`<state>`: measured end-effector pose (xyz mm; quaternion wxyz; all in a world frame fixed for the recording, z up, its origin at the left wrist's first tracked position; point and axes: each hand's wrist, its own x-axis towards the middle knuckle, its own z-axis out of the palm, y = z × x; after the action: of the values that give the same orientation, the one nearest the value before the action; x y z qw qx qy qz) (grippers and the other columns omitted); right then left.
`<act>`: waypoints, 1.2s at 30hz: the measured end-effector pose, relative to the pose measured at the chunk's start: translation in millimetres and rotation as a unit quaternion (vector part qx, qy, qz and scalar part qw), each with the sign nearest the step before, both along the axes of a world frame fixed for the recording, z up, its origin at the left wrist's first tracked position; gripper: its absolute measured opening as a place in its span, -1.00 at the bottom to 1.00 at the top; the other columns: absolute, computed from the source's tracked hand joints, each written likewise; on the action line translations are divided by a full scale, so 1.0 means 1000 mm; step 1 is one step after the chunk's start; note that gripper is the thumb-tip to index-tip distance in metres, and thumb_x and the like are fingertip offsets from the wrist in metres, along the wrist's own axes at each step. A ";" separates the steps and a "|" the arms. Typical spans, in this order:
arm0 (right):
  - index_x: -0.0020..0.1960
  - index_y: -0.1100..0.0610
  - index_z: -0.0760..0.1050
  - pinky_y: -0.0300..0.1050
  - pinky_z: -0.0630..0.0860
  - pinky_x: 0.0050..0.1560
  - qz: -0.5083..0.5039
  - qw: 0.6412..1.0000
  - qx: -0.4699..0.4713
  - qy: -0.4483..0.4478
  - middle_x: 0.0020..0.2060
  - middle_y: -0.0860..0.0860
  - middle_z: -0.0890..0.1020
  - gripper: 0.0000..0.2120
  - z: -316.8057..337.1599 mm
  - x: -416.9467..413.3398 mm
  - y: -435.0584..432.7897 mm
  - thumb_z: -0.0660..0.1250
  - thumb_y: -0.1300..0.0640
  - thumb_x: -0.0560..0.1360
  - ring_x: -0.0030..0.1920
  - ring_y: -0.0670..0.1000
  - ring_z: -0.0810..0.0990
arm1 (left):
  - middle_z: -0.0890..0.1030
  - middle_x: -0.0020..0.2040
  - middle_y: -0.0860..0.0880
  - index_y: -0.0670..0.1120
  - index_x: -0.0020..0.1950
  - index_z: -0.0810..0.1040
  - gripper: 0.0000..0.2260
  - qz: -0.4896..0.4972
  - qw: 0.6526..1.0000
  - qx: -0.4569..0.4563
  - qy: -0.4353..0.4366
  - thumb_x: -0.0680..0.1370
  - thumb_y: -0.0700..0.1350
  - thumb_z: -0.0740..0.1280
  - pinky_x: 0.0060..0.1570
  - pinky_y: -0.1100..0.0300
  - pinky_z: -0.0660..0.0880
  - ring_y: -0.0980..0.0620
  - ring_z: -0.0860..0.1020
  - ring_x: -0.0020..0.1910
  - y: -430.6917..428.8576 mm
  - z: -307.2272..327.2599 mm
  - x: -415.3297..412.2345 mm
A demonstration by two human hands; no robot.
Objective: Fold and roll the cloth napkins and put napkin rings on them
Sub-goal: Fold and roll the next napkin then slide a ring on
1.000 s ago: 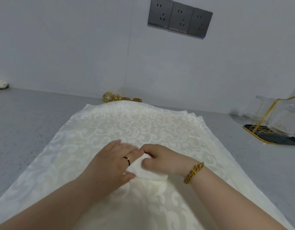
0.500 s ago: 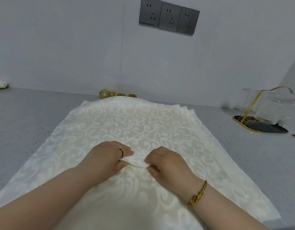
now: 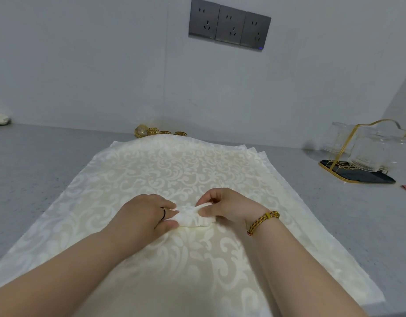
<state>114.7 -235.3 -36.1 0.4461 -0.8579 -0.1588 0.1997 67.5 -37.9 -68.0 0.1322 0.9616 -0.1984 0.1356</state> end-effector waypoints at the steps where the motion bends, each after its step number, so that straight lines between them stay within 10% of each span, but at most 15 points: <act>1: -0.09 0.03 0.50 -0.37 0.37 -0.32 -0.010 1.000 -0.019 -0.008 -0.25 -0.09 0.42 -0.89 -0.001 0.000 0.001 0.38 0.21 0.44 -0.35 -0.19 0.42 | 0.41 0.32 0.24 0.08 0.28 0.49 -0.14 -0.006 1.000 0.005 -0.006 0.20 0.35 -0.26 0.12 0.43 0.17 0.19 0.34 0.33 -0.001 0.002 -0.001; 4: 0.18 0.09 0.46 -0.39 0.31 -0.24 -0.028 0.997 -0.051 -0.043 -0.23 -0.13 0.34 -0.68 -0.004 0.001 -0.001 0.39 0.12 0.44 -0.25 -0.19 0.37 | 0.40 0.34 0.22 0.01 0.23 0.55 -0.38 -0.024 0.999 0.021 -0.013 0.44 0.33 -0.05 0.08 0.48 0.13 0.18 0.33 0.34 -0.004 0.004 -0.003; 7: 0.19 0.15 0.47 -0.42 0.31 -0.28 -0.041 0.997 -0.029 -0.058 -0.27 -0.12 0.33 -0.67 -0.006 -0.004 -0.001 0.39 0.15 0.44 -0.29 -0.18 0.35 | 0.45 0.27 0.26 0.09 0.12 0.59 -0.20 0.004 1.000 0.021 0.021 0.20 0.42 -0.19 -0.08 0.60 0.14 0.22 0.39 0.25 -0.007 0.013 -0.002; 11: 0.14 0.14 0.51 -0.41 0.32 -0.27 -0.036 0.996 -0.018 -0.074 -0.27 -0.10 0.34 -0.72 -0.007 -0.004 -0.001 0.39 0.19 0.43 -0.30 -0.18 0.35 | 0.55 0.09 0.08 -0.02 -0.31 0.38 -0.52 0.035 0.996 0.058 0.057 0.30 0.42 0.17 -0.03 0.29 0.39 0.11 0.49 0.06 -0.025 0.031 0.014; 17: 0.08 0.12 0.48 -0.50 0.30 -0.41 -0.030 0.997 0.035 -0.069 -0.33 -0.12 0.36 -0.74 -0.010 -0.006 -0.003 0.40 0.25 0.42 -0.38 -0.19 0.35 | 0.38 -0.17 0.18 0.00 0.15 0.42 -0.61 0.005 0.957 -0.064 0.282 0.39 0.01 0.45 -0.26 0.44 0.31 0.22 0.42 -0.16 -0.050 0.040 0.040; 20: -0.10 0.01 0.36 -0.42 0.33 -0.34 -0.033 0.995 0.063 -0.074 -0.30 -0.09 0.38 -0.72 -0.017 -0.002 -0.005 0.42 0.27 0.39 -0.35 -0.17 0.36 | 0.41 -0.03 0.13 -0.09 0.23 0.46 -0.55 0.020 0.968 -0.048 0.246 0.39 0.01 0.45 -0.04 0.39 0.36 0.11 0.45 0.10 -0.054 0.037 0.044; 27: -0.21 0.08 0.42 -0.40 0.36 -0.35 -0.109 0.977 0.176 -0.049 -0.36 -0.07 0.52 -0.79 -0.014 0.000 -0.007 0.16 0.04 0.57 -0.39 -0.14 0.45 | 0.41 -0.13 0.22 0.03 0.05 0.53 -0.70 0.063 0.990 -0.083 0.091 0.37 0.03 0.46 -0.11 0.38 0.36 0.19 0.43 -0.02 -0.040 0.035 0.023; 36: -0.34 0.11 0.41 -0.38 0.34 -0.34 -0.175 0.968 0.080 -0.160 -0.46 -0.07 0.49 -0.76 -0.034 0.005 0.006 0.25 0.19 0.51 -0.39 -0.10 0.41 | 0.50 -0.18 0.14 0.05 -0.23 0.47 -0.77 0.174 0.956 -0.230 -0.057 0.32 -0.14 0.51 -0.09 0.28 0.27 0.03 0.48 -0.02 0.058 0.039 0.032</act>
<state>120.1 -229.4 -69.6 0.5098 -0.8548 -0.0908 -0.0345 99.6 20.0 -29.3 0.3128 0.9156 0.0015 0.2527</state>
